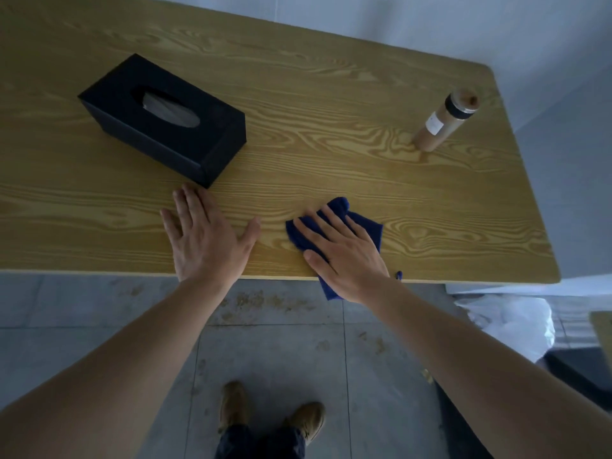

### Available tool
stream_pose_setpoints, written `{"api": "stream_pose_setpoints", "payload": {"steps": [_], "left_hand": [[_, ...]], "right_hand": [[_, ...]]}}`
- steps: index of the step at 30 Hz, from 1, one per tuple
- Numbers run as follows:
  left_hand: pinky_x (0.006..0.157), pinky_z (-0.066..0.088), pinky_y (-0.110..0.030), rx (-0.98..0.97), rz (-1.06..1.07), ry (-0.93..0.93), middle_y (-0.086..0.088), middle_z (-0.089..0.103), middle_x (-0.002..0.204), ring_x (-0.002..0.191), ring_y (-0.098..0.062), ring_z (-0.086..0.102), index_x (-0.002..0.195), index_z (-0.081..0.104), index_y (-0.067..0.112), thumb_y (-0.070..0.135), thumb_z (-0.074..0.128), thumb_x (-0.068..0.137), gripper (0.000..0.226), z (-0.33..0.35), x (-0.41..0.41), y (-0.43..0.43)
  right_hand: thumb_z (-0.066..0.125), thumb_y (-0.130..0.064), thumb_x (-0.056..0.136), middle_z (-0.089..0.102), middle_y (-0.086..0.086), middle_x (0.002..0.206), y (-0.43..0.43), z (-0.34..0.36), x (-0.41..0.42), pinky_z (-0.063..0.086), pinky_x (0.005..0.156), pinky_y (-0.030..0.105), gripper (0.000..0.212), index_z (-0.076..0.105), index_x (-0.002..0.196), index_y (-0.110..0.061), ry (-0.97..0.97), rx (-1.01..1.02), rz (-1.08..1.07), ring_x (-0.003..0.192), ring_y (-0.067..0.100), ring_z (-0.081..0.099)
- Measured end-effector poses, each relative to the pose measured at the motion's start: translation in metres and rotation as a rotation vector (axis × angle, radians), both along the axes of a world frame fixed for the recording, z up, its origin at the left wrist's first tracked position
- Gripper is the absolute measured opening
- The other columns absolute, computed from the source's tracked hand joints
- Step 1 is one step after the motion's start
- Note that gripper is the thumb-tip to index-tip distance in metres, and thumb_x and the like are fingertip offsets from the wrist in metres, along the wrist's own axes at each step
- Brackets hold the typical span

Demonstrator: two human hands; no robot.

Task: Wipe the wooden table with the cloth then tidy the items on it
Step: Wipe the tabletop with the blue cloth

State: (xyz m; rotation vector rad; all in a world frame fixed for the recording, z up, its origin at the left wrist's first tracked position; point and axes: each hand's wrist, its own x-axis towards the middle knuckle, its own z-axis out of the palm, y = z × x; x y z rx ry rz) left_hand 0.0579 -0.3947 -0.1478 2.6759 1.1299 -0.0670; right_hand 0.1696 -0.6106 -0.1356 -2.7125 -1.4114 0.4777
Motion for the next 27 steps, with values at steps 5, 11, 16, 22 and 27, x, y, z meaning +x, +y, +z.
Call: {"api": "stream_pose_setpoints", "payload": {"steps": [5, 11, 16, 22, 27], "left_hand": [[0.130, 0.010, -0.053, -0.079, 0.000, -0.253, -0.022, 0.025, 0.169, 0.159, -0.036, 0.020, 0.162, 0.021, -0.001, 0.062, 0.053, 0.098, 0.096, 0.001, -0.011, -0.012], [0.112, 0.034, -0.054, -0.124, -0.087, -0.427, -0.020, 0.050, 0.146, 0.134, -0.039, 0.047, 0.150, 0.043, 0.001, 0.048, 0.059, 0.097, 0.073, 0.017, 0.015, -0.055], [0.128, 0.013, -0.049, -0.183, -0.143, -0.258, -0.019, 0.020, 0.170, 0.159, -0.035, 0.016, 0.164, 0.017, 0.007, 0.059, 0.042, 0.103, 0.084, 0.021, 0.069, -0.071], [0.131, -0.003, -0.051, -0.079, -0.145, -0.027, -0.021, -0.011, 0.174, 0.162, -0.033, -0.012, 0.165, -0.006, 0.004, 0.072, 0.015, 0.100, 0.096, 0.002, 0.087, -0.081], [0.131, -0.003, -0.053, -0.052, -0.126, 0.023, -0.022, -0.009, 0.174, 0.162, -0.033, -0.011, 0.164, -0.005, 0.001, 0.074, 0.016, 0.097, 0.101, 0.001, 0.092, -0.083]], "right_hand": [[0.015, -0.054, 0.112, 0.000, -0.019, 0.171, -0.020, -0.003, -0.020, -0.002, 0.128, 0.034, 0.055, 0.014, 0.165, -0.040, 0.017, 0.017, 0.076, 0.160, 0.007, -0.008], [0.020, -0.053, 0.112, 0.017, -0.018, 0.171, -0.048, 0.002, -0.040, 0.003, 0.128, 0.033, 0.053, 0.029, 0.162, -0.040, 0.136, 0.086, 0.102, 0.160, 0.002, -0.002], [0.029, -0.049, 0.112, 0.026, -0.019, 0.169, -0.084, 0.012, -0.043, 0.015, 0.128, 0.042, 0.049, 0.041, 0.158, -0.037, 0.348, 0.126, 0.068, 0.159, -0.001, 0.003], [0.034, -0.045, 0.112, 0.040, -0.011, 0.165, -0.116, 0.035, -0.003, 0.023, 0.126, 0.053, 0.048, 0.048, 0.155, -0.028, 0.318, 0.363, -0.068, 0.159, 0.010, 0.021], [0.031, -0.046, 0.110, 0.040, -0.004, 0.166, -0.071, 0.051, 0.097, 0.022, 0.125, 0.044, 0.053, 0.048, 0.156, -0.026, 0.148, 0.406, -0.122, 0.160, 0.011, 0.019]]}}
